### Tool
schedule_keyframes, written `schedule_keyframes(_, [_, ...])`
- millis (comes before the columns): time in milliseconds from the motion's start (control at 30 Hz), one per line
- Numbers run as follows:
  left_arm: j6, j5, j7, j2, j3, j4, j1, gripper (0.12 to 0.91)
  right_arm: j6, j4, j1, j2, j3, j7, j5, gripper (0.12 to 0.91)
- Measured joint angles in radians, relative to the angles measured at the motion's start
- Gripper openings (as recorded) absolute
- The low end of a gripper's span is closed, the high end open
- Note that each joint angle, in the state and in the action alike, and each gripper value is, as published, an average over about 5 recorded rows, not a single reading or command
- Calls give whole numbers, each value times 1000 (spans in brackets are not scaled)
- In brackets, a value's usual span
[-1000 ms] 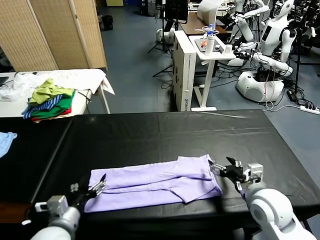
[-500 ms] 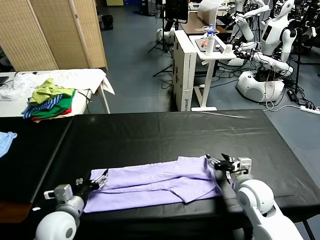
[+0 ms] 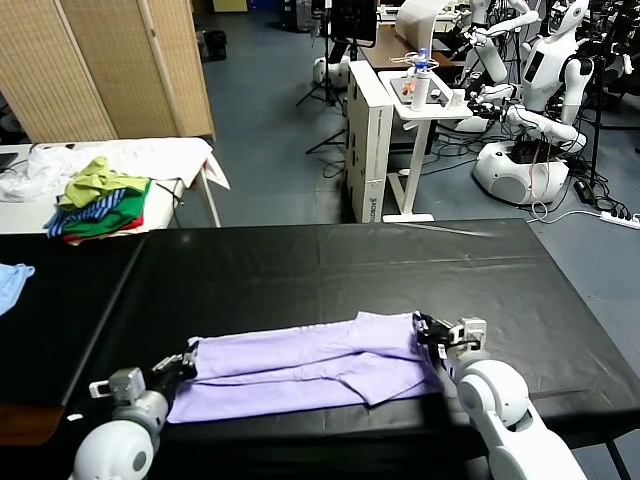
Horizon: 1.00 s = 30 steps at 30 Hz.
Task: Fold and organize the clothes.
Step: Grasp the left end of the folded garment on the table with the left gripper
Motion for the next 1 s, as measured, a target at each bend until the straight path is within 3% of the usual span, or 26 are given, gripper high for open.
schedule_keyframes(100, [1,6,-1,-4,6,13,-21,160,1,9,-7,-6,8,-29,0,197])
schedule_keyframes(233, [-4,36,14,-3,4,17,-22,202,5,31,-22,-17,25,-54,0,456])
schedule_keyframes(367, [-17,92,38,-2,-11,12,-5,423,6,60,-45,-26,46,-58,2,740])
schedule_keyframes(467, [-20,115,45,-5,-24,-1,13,612,6,90,-70,-31,65,-59,5,869])
schedule_keyframes(567, [-20,122,46,-14,-39,-21,33,787,7,120,-96,-35,85,-61,7,902])
schedule_keyframes(667, [-23,122,52,-31,-61,-50,60,886,10,142,-121,-41,102,-66,8,906])
schedule_keyframes(1000, [-46,52,95,-110,-138,-102,153,907,13,167,-148,-46,117,-69,8,907])
